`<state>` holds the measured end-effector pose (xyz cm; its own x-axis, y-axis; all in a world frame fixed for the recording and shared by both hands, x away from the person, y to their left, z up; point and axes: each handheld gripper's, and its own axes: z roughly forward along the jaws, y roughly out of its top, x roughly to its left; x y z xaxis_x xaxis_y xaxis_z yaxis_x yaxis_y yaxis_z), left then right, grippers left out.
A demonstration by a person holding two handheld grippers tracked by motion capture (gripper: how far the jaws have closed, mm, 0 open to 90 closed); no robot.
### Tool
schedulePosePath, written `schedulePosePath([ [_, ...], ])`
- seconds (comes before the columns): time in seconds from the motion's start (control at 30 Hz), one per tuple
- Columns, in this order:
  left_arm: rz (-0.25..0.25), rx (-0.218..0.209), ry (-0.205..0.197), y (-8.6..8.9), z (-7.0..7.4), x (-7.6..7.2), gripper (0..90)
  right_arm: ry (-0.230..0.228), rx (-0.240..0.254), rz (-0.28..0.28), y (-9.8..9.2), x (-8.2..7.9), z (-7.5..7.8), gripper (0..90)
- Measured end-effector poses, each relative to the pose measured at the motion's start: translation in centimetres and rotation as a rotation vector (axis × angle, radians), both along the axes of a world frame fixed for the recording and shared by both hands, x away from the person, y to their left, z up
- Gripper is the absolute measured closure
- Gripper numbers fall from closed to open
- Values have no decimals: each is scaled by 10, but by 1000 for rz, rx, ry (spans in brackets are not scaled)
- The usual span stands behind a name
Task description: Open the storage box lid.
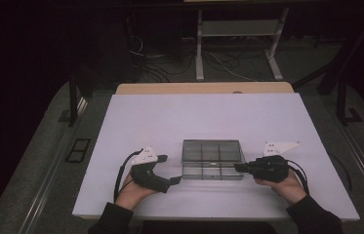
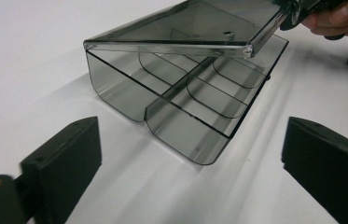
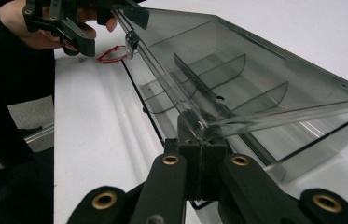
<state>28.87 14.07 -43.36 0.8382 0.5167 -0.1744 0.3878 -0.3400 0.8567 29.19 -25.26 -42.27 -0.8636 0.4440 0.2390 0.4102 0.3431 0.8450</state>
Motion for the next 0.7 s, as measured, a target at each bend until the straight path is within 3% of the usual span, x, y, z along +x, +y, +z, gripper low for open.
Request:
schedulePosePath([
  [0.23,-9,13,-1,-2,0,-1,0,1,12,6,3,1,3,893],
  [0.7,-3,-7,-10,-1,1,-2,0,-11,11,9,3,5,6,893],
])
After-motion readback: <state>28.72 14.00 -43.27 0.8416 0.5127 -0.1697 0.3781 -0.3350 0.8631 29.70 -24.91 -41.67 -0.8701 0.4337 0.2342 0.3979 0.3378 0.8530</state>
